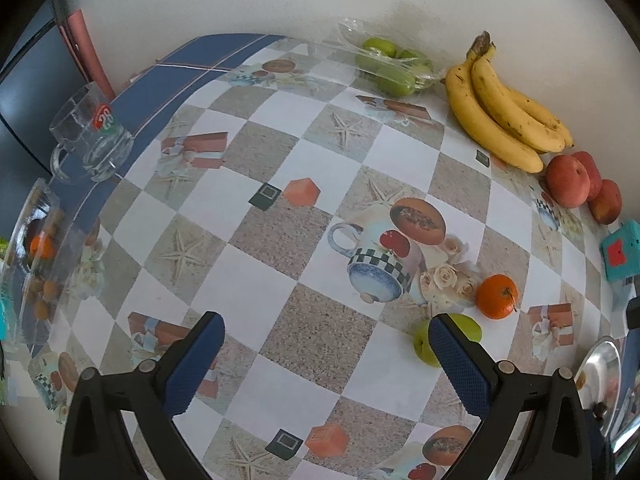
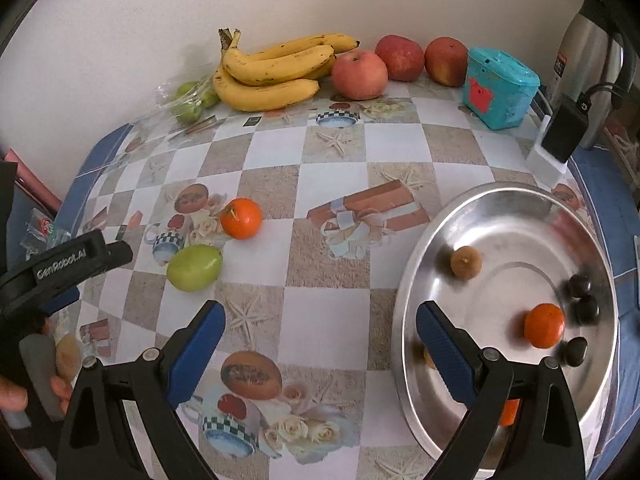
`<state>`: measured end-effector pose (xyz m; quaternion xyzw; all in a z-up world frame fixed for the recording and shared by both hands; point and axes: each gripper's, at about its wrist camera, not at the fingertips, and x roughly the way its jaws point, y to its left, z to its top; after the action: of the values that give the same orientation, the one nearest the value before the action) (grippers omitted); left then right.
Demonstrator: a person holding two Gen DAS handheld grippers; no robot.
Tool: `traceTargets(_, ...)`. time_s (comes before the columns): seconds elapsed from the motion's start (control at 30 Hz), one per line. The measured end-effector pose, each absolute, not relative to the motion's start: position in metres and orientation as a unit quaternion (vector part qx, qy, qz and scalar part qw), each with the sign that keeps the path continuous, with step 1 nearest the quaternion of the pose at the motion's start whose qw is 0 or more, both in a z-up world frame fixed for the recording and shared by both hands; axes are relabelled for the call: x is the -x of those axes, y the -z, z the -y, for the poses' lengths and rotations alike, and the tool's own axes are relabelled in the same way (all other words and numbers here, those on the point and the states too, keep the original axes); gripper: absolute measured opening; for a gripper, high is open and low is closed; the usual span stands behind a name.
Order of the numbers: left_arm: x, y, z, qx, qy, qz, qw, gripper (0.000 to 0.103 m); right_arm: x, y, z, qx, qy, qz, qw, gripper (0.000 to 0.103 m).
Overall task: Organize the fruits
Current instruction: 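Move both open tools back from the bowl toward the green pear and mandarin, then close the left gripper on the green pear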
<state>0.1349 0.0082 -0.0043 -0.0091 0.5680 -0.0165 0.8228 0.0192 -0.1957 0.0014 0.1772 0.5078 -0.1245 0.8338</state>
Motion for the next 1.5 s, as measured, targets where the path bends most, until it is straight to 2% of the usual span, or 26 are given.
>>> traceTargets(0.67,-0.153,0.025,0.028,0.034,0.103,-0.590,0.800,0.102,-0.047,0.001,0.210,-0.162,0.163,-0.505,0.832,0.096)
traceTargets(0.87,-0.150,0.033,0.042,0.023,0.133,-0.597,0.791,0.091,-0.047,0.003,0.220,-0.176,0.171,-0.505,0.828,0.096)
traceTargets(0.93,-0.149,0.036,0.044,0.021,0.137,-0.599,0.788,0.084,-0.045,0.004,0.222,-0.173,0.175,-0.507,0.826,0.096)
traceTargets(1.3,-0.144,0.044,0.057,0.015,0.160,-0.606,0.779,0.075,-0.035,0.009,0.235,-0.191,0.191,-0.512,0.815,0.096)
traceTargets(1.5,-0.142,0.047,0.062,0.009,0.164,-0.608,0.777,0.067,-0.035,0.010,0.234,-0.189,0.190,-0.516,0.814,0.096)
